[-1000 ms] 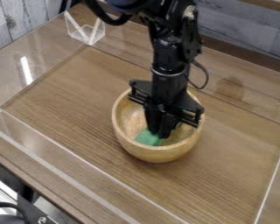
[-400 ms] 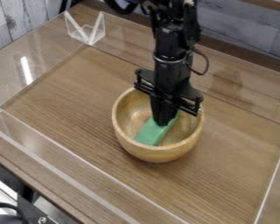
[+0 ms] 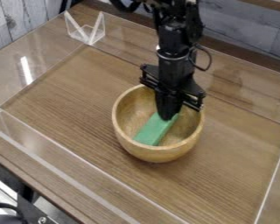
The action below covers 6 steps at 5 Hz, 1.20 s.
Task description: Move green object from inside the wooden bowl to the table next to it
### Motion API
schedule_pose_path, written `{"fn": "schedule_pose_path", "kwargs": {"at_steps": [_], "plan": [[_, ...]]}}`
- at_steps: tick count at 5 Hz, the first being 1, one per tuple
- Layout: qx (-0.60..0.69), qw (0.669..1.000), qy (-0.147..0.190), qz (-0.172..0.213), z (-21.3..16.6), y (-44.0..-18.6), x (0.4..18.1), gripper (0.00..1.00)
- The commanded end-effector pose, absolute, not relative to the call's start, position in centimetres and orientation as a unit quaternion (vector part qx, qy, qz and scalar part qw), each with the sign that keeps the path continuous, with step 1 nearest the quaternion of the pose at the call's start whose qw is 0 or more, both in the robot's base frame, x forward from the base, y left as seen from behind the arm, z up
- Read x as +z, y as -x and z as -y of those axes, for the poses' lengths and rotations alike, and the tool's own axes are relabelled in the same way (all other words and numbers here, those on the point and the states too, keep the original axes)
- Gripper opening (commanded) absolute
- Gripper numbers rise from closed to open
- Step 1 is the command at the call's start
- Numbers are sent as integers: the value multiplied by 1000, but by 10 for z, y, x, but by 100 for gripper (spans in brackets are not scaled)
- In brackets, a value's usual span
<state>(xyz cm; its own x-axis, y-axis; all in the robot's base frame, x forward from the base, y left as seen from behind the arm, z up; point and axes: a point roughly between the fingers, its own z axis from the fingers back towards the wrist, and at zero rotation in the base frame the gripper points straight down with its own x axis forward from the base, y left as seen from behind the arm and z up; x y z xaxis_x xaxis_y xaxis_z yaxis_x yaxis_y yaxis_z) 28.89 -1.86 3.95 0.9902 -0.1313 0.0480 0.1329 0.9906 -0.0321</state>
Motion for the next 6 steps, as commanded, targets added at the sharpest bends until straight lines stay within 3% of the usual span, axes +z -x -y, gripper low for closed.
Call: {"fn": "schedule_pose_path", "kwargs": {"at_steps": [1, 3, 5, 6], "plan": [[-84, 996, 19, 8, 18, -287, 24, 0], [-56, 997, 33, 37, 18, -295, 50, 0], [-42, 996, 50, 65, 13, -285, 96, 0], [-49, 993, 60, 84, 13, -290, 128, 0]]}}
